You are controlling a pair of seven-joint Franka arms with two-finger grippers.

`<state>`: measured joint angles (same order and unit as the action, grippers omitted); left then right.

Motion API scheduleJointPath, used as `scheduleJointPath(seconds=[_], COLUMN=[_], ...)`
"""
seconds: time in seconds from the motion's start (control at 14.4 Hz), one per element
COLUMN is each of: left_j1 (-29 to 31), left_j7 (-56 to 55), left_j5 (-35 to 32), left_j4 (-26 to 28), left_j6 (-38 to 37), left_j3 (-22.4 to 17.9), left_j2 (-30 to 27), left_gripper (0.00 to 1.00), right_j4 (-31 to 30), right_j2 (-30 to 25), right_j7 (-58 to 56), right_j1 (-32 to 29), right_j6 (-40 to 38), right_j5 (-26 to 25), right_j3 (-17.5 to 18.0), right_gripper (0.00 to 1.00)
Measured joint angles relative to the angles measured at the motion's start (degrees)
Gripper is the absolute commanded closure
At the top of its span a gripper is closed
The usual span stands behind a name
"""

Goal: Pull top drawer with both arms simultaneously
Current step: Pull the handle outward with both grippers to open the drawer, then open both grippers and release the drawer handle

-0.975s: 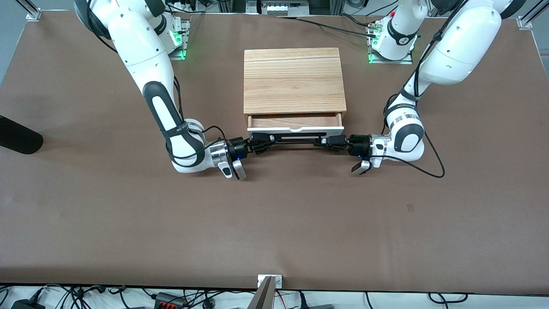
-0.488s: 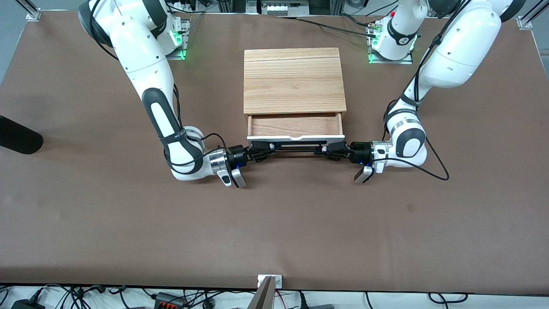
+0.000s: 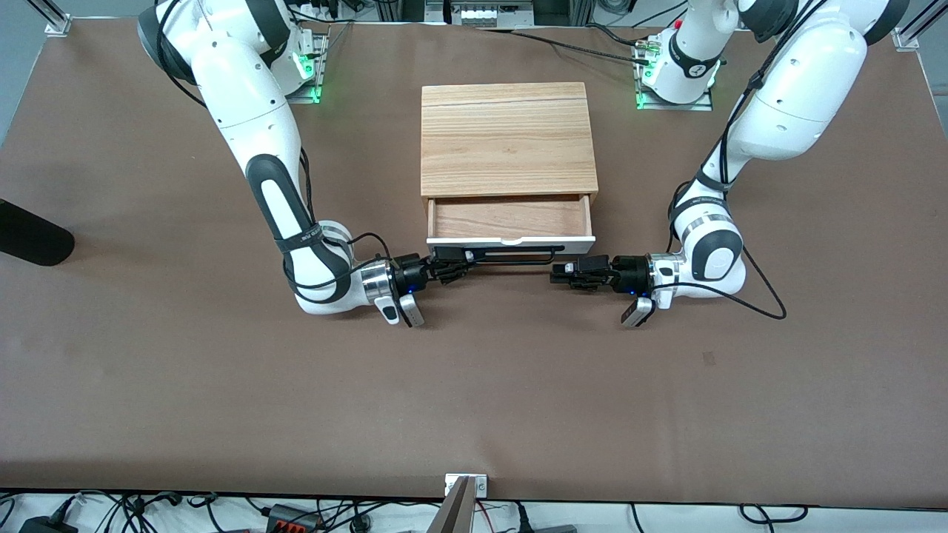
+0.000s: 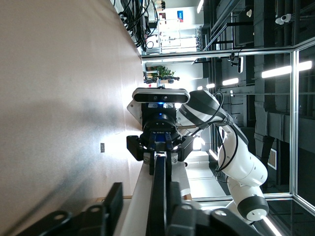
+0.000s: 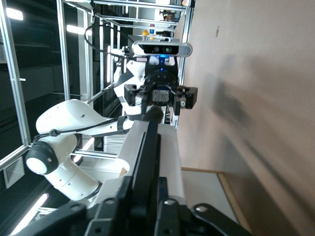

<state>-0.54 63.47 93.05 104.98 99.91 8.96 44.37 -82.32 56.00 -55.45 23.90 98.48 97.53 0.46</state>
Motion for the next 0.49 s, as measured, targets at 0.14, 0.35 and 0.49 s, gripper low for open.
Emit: scheduleJointPath(seconds=[0.14,0.35,0.49], left_j1=[0.0,-0.1,-0.1], left_j7=[0.2,-0.2,-1.0], left_j5=[0.0,0.0,-1.1], left_j4=[-0.4,-2.2,-3.6], left_j6=[0.0,0.0,0.1], left_j3=[0.0,0.0,-0.2], left_j2=[0.3,0.3,0.3], left_gripper=[0.0,0.0,0.0], right_j4=[0.4,1.5,2.4], right_j2=[0.3,0.6,0.6], right_j7=[0.0,0.3,1.2], right_j1=[0.0,-0.2,-0.2], right_j6=[1.3,1.5,1.5], right_j5=[0.0,0.0,0.0], right_j3=[-0.5,-0.7,-0.7], right_gripper=[0.0,0.0,0.0])
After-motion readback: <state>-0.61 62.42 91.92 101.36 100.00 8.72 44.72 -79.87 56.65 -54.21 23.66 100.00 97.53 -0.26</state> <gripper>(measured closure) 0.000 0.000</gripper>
